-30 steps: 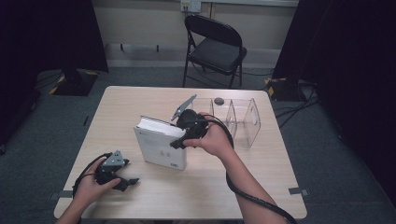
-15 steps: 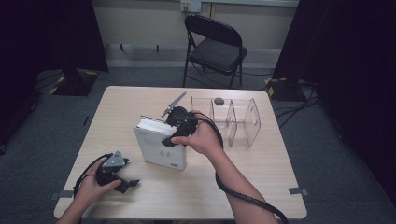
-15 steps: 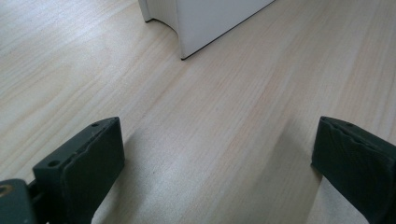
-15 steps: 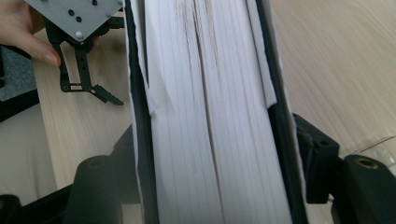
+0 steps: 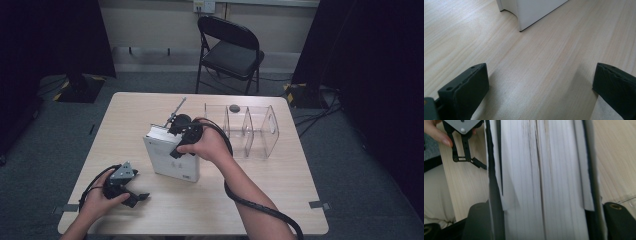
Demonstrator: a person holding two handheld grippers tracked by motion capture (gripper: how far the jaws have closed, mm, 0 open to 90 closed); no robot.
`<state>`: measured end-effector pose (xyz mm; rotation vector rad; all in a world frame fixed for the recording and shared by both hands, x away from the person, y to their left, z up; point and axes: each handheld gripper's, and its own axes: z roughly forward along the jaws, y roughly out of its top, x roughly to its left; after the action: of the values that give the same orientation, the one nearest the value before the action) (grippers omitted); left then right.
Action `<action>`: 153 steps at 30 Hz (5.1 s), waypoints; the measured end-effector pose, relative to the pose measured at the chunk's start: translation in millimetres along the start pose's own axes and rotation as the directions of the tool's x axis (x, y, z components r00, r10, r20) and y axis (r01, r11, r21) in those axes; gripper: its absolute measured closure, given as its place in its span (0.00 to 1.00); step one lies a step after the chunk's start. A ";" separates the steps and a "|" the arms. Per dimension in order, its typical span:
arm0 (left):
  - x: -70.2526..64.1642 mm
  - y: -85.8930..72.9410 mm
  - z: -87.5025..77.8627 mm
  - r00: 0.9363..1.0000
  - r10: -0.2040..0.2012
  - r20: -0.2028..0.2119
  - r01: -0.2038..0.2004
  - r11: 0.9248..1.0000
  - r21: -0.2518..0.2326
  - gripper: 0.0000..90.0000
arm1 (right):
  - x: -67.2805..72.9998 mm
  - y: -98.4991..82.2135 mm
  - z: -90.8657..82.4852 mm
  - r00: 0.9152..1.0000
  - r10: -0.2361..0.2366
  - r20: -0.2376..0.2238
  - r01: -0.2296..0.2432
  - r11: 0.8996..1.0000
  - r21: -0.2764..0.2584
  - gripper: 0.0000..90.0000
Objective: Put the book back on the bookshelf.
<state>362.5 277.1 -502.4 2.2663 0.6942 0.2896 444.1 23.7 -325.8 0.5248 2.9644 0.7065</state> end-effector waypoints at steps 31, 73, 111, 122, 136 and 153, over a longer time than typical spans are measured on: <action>-0.1 0.1 1.0 1.000 -0.001 0.013 0.001 1.000 -0.007 0.00 | 2.4 12.2 9.9 1.000 -0.011 0.004 0.010 0.991 0.135 0.52; -1.1 -1.4 -0.9 1.000 0.002 0.014 -0.002 1.000 -0.003 0.00 | -10.5 -22.3 -36.2 0.990 0.138 0.029 -0.141 0.981 0.131 0.58; -0.2 -1.1 -0.1 1.000 0.008 0.021 -0.008 1.000 -0.006 0.00 | -15.1 -75.7 -74.4 0.971 0.231 0.058 -0.237 0.965 0.113 0.58; 0.0 -1.0 -0.1 1.000 0.010 0.022 -0.010 1.000 -0.005 0.00 | -20.3 -94.4 -88.6 0.958 0.277 0.075 -0.283 0.954 0.094 0.58; 1.2 0.1 0.2 1.000 0.017 0.018 -0.017 1.000 -0.001 0.00 | -25.0 -122.0 -102.6 0.937 0.330 0.112 -0.340 0.936 0.091 0.58; 1.4 0.4 0.9 1.000 0.015 0.027 -0.014 1.000 -0.002 0.00 | -24.6 -140.7 -115.2 0.927 0.355 0.119 -0.365 0.927 0.082 0.58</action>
<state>364.2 277.0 -502.7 2.2702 0.6637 0.2663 408.7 -152.0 -286.3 1.0999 2.8457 0.5283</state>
